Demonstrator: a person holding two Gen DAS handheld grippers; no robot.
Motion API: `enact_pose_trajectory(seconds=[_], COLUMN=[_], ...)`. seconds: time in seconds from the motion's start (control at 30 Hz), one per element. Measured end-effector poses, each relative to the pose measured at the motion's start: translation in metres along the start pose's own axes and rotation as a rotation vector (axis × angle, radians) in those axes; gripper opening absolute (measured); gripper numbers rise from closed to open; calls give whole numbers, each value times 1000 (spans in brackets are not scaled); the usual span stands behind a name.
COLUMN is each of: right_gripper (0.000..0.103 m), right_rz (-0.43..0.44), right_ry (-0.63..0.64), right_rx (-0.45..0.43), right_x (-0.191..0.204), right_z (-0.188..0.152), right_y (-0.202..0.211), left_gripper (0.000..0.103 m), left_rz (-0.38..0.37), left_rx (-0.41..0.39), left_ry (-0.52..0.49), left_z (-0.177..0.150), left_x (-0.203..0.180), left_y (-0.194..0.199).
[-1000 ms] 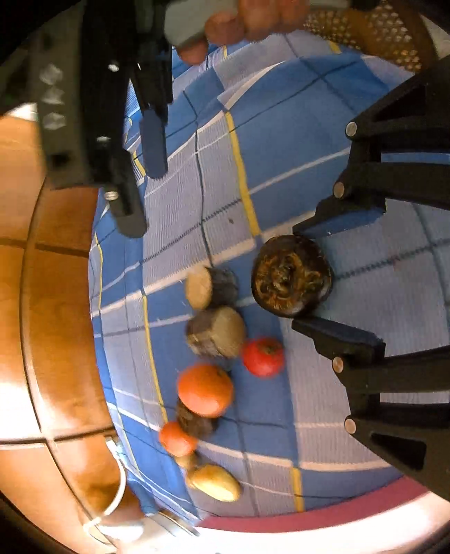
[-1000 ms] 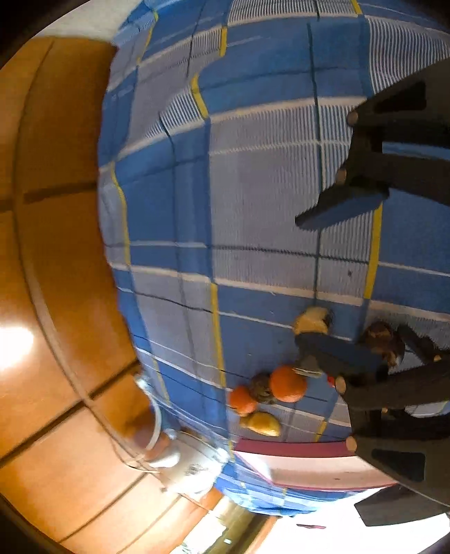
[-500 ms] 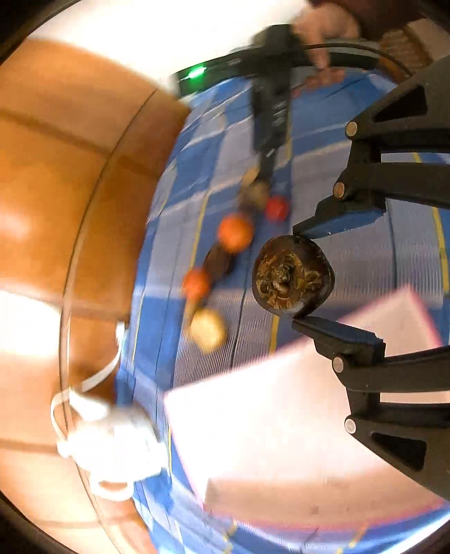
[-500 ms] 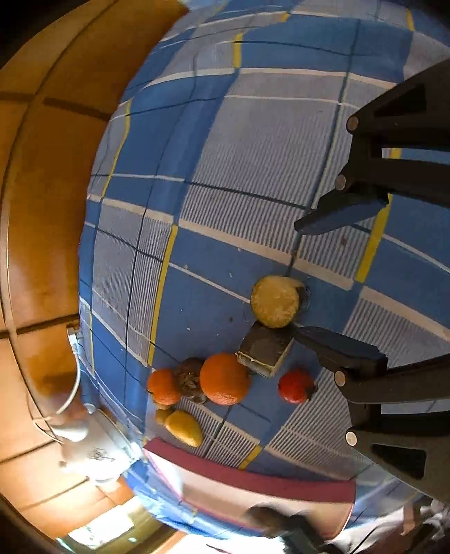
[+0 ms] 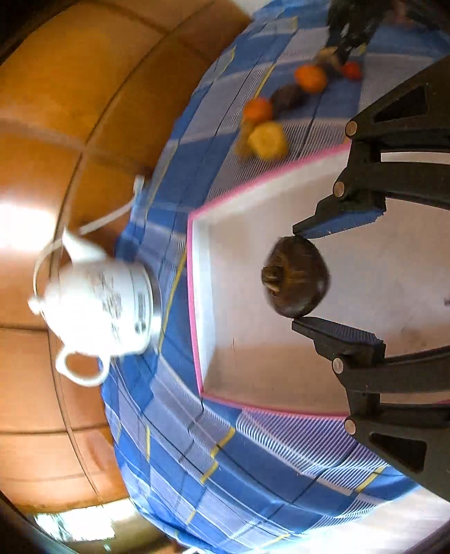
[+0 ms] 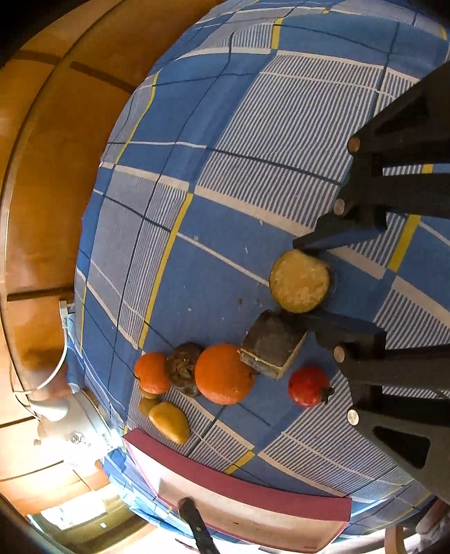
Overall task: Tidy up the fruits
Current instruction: 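Carry the dark fruit into the tray with the left tool while right tool grasps a cut slice, then lower the cut round slice into the tray and open the right tool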
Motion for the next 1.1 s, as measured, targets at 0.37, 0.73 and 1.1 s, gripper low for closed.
enact_pose_trajectory(seconds=[0.37,0.73,1.1], right_gripper=[34,34,34], right_rz=[-28,-23,172], right_ry=[-38,-110,17], right_rx=[-6,-111,-161], right_x=[-8,-18,71], right_z=[1,13,15], right_y=[10,42,77], left_gripper=[94,103,103], left_rz=[128,145,162], left_rx=[-125,-175,-148], left_ry=[17,35,35], left_z=[-1,-34,-60], left_x=[10,8,20], left_y=[51,108,119])
Point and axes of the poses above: each gripper's, at about its wrist camera, not at the fingertips, and y roughly against the way its jaws point, x to its left, z to its top, the point moved 7 cm from there along -y, roughly the way its jaws point, and after that the axes turned 9 degrees about -x, right-handed, at the moved point
